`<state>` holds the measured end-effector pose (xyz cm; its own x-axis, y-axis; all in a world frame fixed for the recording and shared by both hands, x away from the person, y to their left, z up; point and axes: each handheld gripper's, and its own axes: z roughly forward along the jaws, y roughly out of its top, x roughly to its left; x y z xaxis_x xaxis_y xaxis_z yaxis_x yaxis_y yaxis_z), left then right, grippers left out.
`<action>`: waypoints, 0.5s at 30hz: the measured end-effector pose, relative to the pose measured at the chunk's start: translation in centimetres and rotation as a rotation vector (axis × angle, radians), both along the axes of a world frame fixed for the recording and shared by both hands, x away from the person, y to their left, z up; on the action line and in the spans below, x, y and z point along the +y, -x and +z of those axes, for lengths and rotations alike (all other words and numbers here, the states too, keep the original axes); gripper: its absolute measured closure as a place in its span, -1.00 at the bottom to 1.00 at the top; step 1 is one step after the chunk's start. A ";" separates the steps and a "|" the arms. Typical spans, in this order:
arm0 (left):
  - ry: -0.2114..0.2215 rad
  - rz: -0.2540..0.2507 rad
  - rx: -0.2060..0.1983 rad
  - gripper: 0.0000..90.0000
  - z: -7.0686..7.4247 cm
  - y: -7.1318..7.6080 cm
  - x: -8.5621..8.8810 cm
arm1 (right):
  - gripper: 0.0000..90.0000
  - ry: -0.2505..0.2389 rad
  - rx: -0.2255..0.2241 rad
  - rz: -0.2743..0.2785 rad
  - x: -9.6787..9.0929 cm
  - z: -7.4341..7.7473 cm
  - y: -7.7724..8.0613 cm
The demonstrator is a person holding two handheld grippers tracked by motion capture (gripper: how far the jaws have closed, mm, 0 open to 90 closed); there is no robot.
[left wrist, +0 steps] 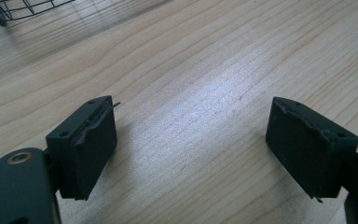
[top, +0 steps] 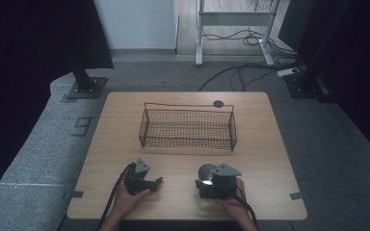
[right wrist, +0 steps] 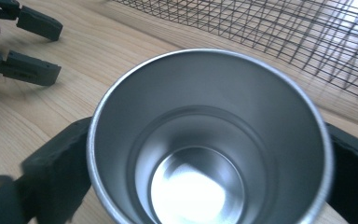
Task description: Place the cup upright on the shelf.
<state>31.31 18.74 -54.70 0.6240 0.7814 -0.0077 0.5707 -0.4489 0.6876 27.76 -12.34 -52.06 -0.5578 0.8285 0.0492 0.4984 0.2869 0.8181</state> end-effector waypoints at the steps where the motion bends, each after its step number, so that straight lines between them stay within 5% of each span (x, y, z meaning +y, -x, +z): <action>1: 0.000 0.000 0.000 -0.64 0.0 0.0 0.0 | -0.77 0.002 -0.006 0.003 0.1 -0.1 0.0; 5: 0.000 0.000 0.000 -0.64 0.0 0.0 0.0 | -0.61 0.029 -0.038 -0.008 0.3 -0.4 0.3; 15: 0.000 0.000 0.000 -0.64 0.0 0.0 0.0 | -0.60 0.042 -0.041 0.020 0.2 -0.3 0.2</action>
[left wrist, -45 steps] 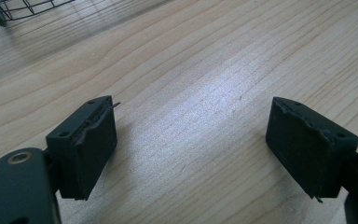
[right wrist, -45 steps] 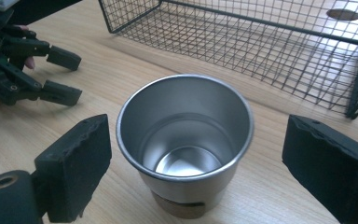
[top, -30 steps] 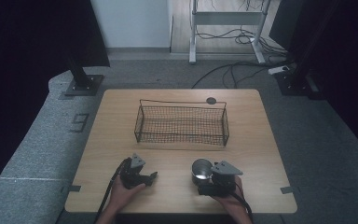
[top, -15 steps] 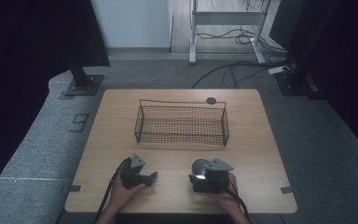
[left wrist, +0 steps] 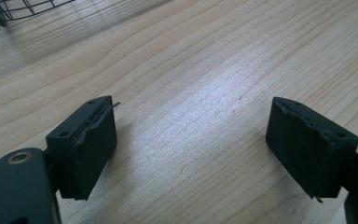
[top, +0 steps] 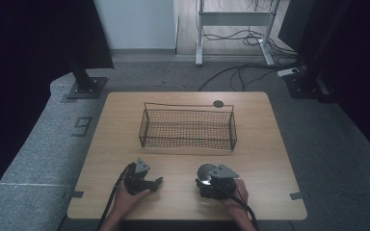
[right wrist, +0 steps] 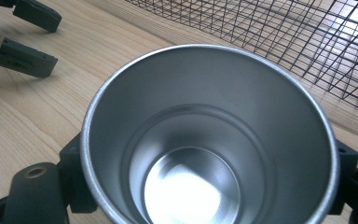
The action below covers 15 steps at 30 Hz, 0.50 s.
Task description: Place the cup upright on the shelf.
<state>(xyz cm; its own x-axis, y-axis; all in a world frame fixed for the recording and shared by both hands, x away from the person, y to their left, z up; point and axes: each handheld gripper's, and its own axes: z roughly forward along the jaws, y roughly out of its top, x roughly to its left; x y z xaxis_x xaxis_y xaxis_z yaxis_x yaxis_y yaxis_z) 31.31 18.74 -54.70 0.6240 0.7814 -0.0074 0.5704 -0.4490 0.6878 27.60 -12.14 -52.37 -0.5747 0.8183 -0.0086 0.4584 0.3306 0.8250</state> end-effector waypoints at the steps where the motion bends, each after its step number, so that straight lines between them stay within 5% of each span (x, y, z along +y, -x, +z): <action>1: 0.000 0.000 0.000 -0.64 0.0 0.0 0.0 | -0.60 0.000 0.000 0.001 0.0 0.0 0.0; 15: 0.000 0.000 0.000 -0.64 0.0 0.0 0.0 | -0.60 -0.061 -0.039 0.027 -0.5 2.1 1.0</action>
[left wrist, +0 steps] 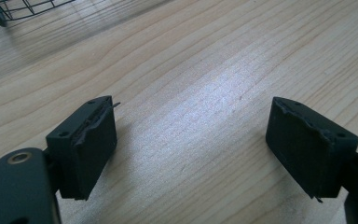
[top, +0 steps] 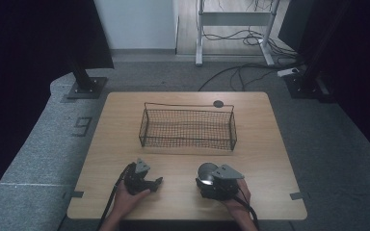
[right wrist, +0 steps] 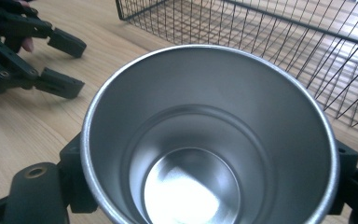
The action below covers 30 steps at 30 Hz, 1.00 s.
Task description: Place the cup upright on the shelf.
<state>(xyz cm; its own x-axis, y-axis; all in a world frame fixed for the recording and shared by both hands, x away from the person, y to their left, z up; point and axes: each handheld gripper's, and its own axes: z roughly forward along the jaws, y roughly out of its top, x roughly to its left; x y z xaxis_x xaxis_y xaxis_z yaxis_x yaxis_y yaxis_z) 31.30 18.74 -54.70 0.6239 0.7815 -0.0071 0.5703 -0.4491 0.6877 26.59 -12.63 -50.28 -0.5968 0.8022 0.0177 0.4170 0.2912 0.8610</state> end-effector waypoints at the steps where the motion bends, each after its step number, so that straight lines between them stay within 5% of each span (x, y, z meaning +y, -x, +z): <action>1: 0.001 0.000 0.000 -0.64 0.0 0.0 0.0 | -0.60 -0.004 -0.006 0.002 -0.1 0.3 0.1; 30: 0.000 0.000 0.000 -0.64 0.0 0.0 0.0 | -0.59 -0.065 -0.037 -0.013 -1.8 3.0 -0.2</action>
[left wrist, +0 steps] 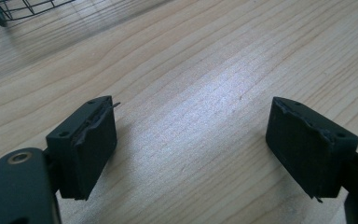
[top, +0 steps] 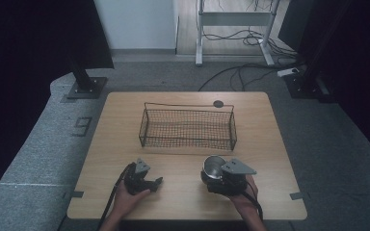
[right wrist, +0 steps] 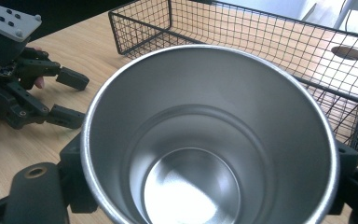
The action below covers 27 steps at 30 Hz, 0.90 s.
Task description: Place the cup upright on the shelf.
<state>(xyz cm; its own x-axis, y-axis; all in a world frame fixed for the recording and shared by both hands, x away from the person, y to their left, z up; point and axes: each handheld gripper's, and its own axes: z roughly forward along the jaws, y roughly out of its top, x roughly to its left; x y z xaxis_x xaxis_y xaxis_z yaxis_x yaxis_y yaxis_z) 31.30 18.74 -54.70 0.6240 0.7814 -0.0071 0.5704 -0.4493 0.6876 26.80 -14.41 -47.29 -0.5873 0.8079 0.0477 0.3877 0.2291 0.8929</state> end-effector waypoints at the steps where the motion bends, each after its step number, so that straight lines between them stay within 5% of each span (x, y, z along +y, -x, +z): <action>1: 0.000 0.000 0.000 -0.64 0.0 0.0 0.0 | -0.59 0.001 0.000 0.000 0.0 0.1 0.0; 27: -0.001 -0.001 0.000 -0.64 0.0 0.0 0.0 | -0.60 -0.010 -0.036 -0.005 0.0 3.3 -2.0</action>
